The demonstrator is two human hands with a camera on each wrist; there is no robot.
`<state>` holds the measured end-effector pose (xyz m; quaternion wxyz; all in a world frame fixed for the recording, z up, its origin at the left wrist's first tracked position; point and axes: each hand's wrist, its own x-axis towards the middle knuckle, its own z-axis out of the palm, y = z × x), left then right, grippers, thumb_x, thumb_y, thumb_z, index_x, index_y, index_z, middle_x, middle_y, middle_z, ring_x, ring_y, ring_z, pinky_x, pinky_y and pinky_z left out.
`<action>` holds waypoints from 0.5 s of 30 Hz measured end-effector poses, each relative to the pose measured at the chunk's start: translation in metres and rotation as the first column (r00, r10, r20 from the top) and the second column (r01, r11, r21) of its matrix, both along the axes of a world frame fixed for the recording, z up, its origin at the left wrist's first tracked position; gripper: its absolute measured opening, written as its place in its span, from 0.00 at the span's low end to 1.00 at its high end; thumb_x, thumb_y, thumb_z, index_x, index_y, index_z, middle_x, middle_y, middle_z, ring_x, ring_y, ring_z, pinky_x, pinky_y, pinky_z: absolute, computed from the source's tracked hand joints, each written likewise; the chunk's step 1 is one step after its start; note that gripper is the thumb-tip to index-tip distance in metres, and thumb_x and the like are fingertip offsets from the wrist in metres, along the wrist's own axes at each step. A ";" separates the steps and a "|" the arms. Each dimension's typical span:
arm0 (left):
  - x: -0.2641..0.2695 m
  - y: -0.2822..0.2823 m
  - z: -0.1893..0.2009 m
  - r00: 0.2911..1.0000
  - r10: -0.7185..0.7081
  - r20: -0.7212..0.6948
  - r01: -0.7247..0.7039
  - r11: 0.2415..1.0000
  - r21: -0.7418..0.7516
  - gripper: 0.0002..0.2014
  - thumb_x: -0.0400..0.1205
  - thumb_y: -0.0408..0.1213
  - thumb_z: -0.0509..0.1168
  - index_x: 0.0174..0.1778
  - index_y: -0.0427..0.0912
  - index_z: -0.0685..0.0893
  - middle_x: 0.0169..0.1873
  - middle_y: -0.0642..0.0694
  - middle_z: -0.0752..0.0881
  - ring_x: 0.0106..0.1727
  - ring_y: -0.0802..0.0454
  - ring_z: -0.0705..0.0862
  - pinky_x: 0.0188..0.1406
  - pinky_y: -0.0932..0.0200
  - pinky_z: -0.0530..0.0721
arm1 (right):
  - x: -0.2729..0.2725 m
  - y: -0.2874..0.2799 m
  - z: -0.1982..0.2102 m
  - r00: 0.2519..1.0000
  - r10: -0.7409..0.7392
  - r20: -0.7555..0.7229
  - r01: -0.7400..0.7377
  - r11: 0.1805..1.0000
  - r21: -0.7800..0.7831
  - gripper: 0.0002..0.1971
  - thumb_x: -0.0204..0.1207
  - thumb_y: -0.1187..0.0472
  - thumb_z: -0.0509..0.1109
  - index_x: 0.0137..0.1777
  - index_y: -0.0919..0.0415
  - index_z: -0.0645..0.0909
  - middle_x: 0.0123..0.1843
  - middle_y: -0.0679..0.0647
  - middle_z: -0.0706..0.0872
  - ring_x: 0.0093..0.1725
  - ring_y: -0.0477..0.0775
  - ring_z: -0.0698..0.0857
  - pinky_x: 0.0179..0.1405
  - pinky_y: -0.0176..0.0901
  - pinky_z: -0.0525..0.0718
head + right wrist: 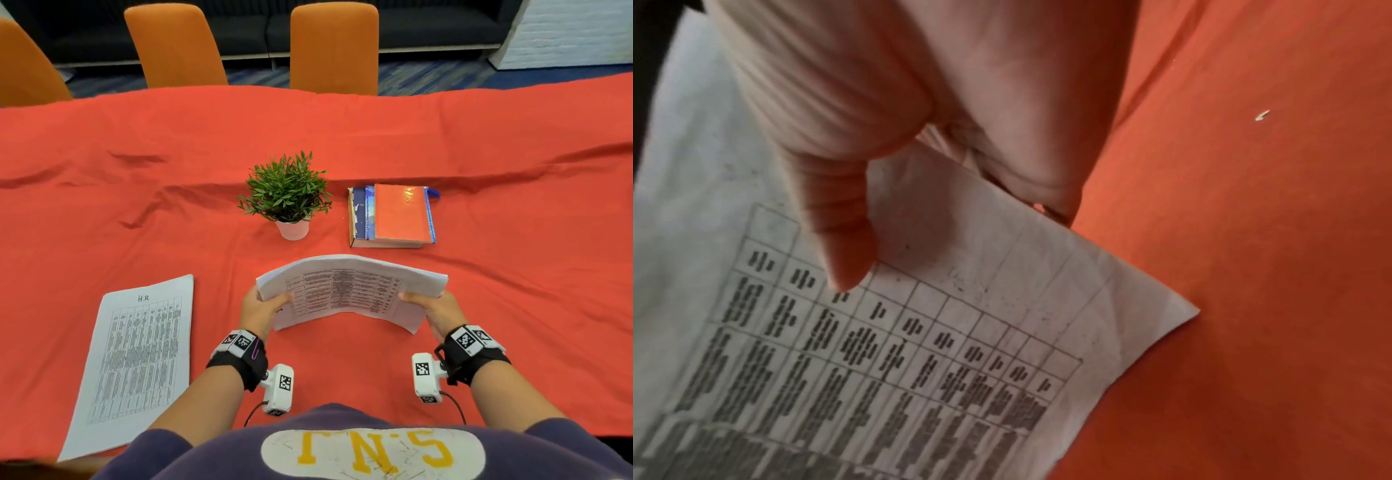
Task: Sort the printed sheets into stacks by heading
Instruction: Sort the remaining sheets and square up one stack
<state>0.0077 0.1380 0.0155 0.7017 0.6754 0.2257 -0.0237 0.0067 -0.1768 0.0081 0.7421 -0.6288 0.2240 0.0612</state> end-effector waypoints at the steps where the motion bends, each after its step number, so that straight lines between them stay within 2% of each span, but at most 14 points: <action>1: -0.002 -0.001 0.000 1.000 -0.012 0.000 0.012 1.000 0.002 0.17 0.70 0.22 0.74 0.52 0.41 0.84 0.44 0.46 0.89 0.44 0.52 0.87 0.42 0.61 0.82 | -0.001 -0.001 -0.002 1.000 0.004 -0.010 -0.005 1.000 -0.012 0.17 0.62 0.76 0.79 0.49 0.60 0.86 0.53 0.62 0.89 0.55 0.62 0.86 0.62 0.55 0.82; 4: -0.007 -0.009 -0.004 0.999 -0.038 -0.006 0.038 0.999 0.006 0.16 0.72 0.25 0.74 0.55 0.40 0.85 0.43 0.49 0.89 0.44 0.56 0.87 0.37 0.69 0.83 | -0.001 0.002 -0.009 0.999 0.015 -0.043 -0.016 0.999 -0.032 0.16 0.63 0.76 0.78 0.48 0.60 0.86 0.52 0.61 0.90 0.56 0.63 0.86 0.64 0.57 0.81; 6: -0.006 -0.014 -0.001 0.999 -0.032 0.009 0.032 0.999 0.024 0.13 0.74 0.27 0.74 0.53 0.41 0.86 0.41 0.51 0.89 0.42 0.57 0.86 0.33 0.73 0.83 | 0.002 0.002 -0.011 0.998 0.016 -0.061 -0.019 0.999 -0.051 0.15 0.63 0.75 0.78 0.48 0.59 0.86 0.54 0.63 0.89 0.56 0.63 0.87 0.63 0.58 0.82; 8: -0.003 -0.015 0.007 0.998 -0.051 0.030 0.049 0.997 0.065 0.10 0.74 0.27 0.74 0.48 0.43 0.86 0.40 0.51 0.89 0.39 0.58 0.87 0.36 0.69 0.83 | 0.005 -0.003 -0.006 0.998 0.009 -0.065 -0.016 0.995 -0.099 0.16 0.64 0.74 0.78 0.50 0.61 0.85 0.58 0.66 0.88 0.57 0.64 0.87 0.60 0.55 0.82; 10: 0.002 -0.012 0.020 0.993 -0.106 0.053 0.100 0.988 0.114 0.09 0.74 0.27 0.73 0.45 0.44 0.86 0.39 0.50 0.90 0.38 0.57 0.87 0.41 0.62 0.82 | 0.012 -0.012 0.006 1.000 -0.007 -0.013 0.004 0.969 -0.249 0.24 0.65 0.73 0.78 0.62 0.63 0.79 0.65 0.64 0.84 0.64 0.63 0.83 0.62 0.52 0.80; 12: 0.009 -0.008 0.036 0.981 -0.176 0.085 0.158 0.970 0.183 0.07 0.74 0.27 0.73 0.44 0.43 0.87 0.40 0.47 0.90 0.40 0.53 0.88 0.45 0.56 0.83 | 0.019 -0.016 0.030 0.995 -0.046 0.091 0.083 0.878 -0.471 0.40 0.62 0.68 0.81 0.74 0.60 0.67 0.74 0.59 0.75 0.72 0.57 0.74 0.71 0.50 0.72; 13: 0.011 -0.007 0.044 0.971 -0.212 0.106 0.183 0.955 0.235 0.07 0.74 0.28 0.73 0.43 0.43 0.87 0.40 0.45 0.90 0.41 0.51 0.87 0.46 0.52 0.84 | 0.023 -0.015 0.045 0.986 -0.026 0.162 0.114 0.818 -0.564 0.46 0.60 0.66 0.83 0.77 0.57 0.63 0.76 0.55 0.70 0.75 0.53 0.70 0.75 0.48 0.68; 15: 0.017 -0.009 0.062 0.943 -0.301 0.143 0.234 0.904 0.358 0.03 0.73 0.31 0.72 0.40 0.43 0.88 0.39 0.42 0.90 0.41 0.50 0.86 0.47 0.47 0.83 | 0.030 0.001 0.080 0.946 0.163 0.280 0.075 0.731 -0.679 0.48 0.59 0.61 0.84 0.78 0.55 0.62 0.75 0.49 0.68 0.74 0.46 0.67 0.75 0.44 0.64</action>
